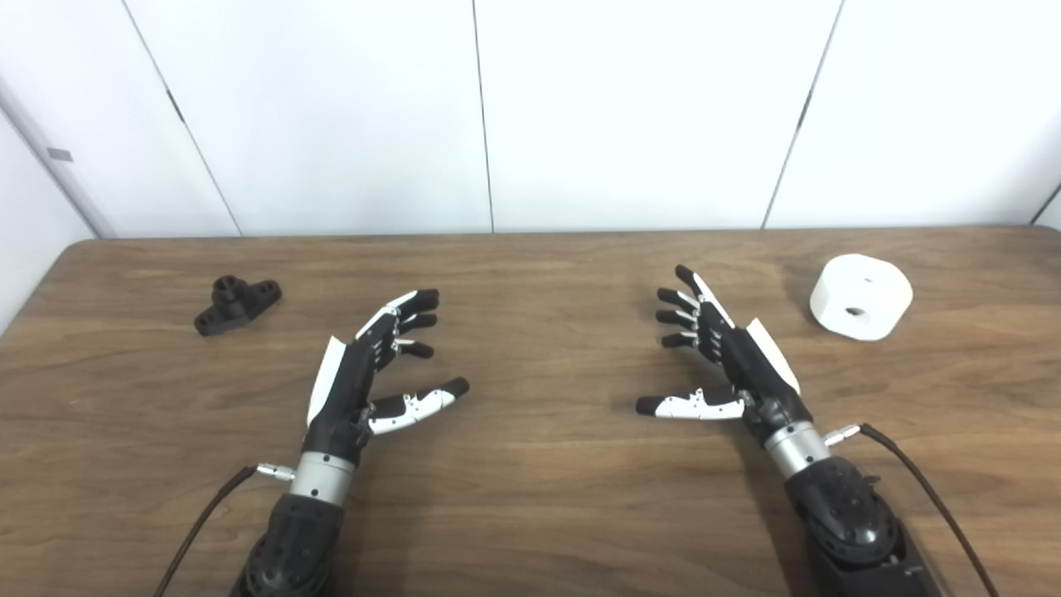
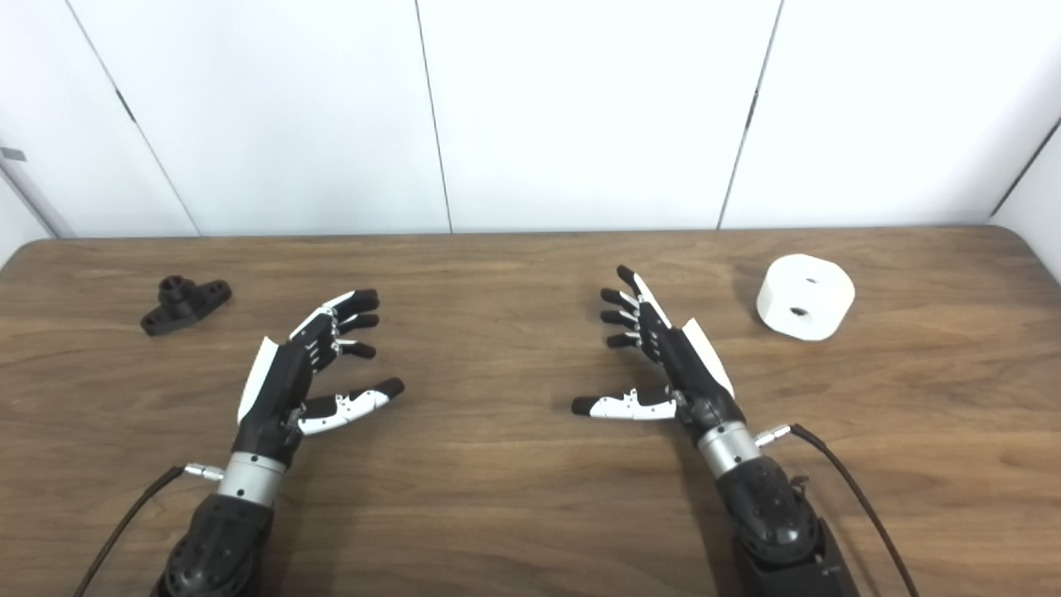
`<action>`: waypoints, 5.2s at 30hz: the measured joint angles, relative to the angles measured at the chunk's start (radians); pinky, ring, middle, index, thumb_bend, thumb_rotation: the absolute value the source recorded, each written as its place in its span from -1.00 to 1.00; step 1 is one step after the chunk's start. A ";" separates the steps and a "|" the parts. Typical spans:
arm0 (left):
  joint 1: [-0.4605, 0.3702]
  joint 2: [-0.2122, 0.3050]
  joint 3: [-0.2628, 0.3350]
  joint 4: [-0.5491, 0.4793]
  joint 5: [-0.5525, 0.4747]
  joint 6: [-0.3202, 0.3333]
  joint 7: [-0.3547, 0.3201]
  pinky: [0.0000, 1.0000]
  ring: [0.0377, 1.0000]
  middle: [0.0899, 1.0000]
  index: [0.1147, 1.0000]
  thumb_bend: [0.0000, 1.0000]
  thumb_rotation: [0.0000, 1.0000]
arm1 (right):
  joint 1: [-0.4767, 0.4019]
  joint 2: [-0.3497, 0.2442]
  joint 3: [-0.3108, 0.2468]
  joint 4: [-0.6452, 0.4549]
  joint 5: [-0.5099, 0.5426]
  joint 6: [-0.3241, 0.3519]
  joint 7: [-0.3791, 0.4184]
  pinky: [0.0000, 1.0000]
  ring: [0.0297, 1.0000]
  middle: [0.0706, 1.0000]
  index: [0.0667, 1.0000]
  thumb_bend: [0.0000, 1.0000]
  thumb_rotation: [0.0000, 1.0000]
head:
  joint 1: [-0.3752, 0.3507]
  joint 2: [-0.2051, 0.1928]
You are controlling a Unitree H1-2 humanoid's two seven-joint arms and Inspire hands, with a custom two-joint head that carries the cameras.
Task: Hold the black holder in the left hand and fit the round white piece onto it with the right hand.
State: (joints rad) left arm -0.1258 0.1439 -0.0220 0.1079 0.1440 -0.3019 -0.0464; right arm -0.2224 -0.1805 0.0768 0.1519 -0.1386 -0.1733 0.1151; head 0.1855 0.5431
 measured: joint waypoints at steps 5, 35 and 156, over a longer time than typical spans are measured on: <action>-0.001 -0.005 -0.012 0.002 0.019 0.005 0.010 0.26 0.53 0.62 0.59 0.38 -1.00 | 0.011 -0.017 -0.007 -0.008 0.019 0.000 0.008 0.55 0.71 0.84 1.00 0.54 -0.88 | 0.150 -0.049; 0.003 0.032 -0.013 -0.030 0.042 0.080 0.026 0.23 0.38 0.43 0.45 0.29 -0.97 | 0.055 -0.026 -0.044 -0.147 0.064 0.144 0.046 0.80 0.81 0.91 1.00 0.36 -1.00 | 0.250 -0.109; -0.312 0.403 -0.043 0.324 0.409 0.637 0.100 0.85 1.00 0.96 0.54 0.73 -0.34 | 0.106 -0.067 -0.079 -0.316 0.057 0.279 0.063 0.58 0.65 0.84 1.00 0.32 -1.00 | 0.172 -0.031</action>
State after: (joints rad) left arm -0.4378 0.5470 -0.0655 0.4319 0.5534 0.3351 0.0531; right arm -0.1166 -0.2474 -0.0022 -0.1641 -0.0817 0.1058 0.1784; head 0.3574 0.5123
